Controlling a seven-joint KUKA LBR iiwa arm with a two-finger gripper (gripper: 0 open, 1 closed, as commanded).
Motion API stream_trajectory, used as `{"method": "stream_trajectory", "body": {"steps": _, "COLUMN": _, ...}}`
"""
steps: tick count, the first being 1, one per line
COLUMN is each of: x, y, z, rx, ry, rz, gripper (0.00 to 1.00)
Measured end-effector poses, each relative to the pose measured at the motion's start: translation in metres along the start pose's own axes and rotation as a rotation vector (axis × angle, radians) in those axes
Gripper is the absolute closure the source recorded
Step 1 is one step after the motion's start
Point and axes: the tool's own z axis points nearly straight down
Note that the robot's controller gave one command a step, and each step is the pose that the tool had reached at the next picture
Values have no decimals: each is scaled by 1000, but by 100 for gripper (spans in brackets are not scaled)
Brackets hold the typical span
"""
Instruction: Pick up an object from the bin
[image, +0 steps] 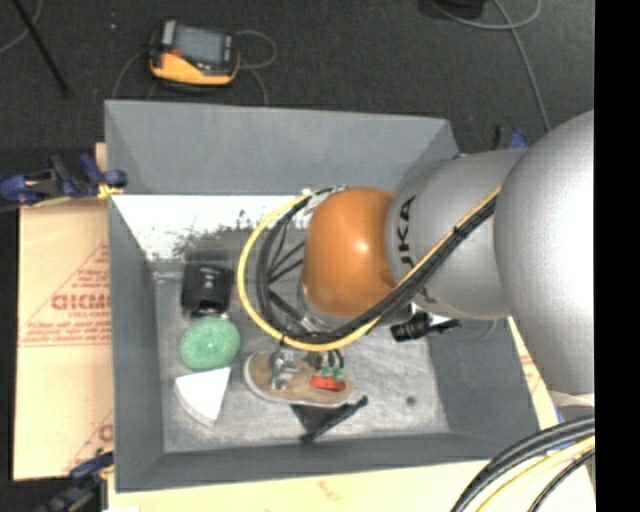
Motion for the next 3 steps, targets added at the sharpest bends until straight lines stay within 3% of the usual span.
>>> {"method": "stream_trajectory", "body": {"steps": 1, "x": -20, "y": -13, "z": 52, "rx": -5, "ry": -18, "rz": -44, "gripper": 0}}
{"method": "stream_trajectory", "body": {"steps": 2, "x": -15, "y": -12, "z": 50, "rx": -4, "ry": 9, "rz": -43, "gripper": 100}}
{"method": "stream_trajectory", "body": {"steps": 3, "x": -15, "y": -12, "z": 50, "rx": -4, "ry": 9, "rz": -43, "gripper": 100}}
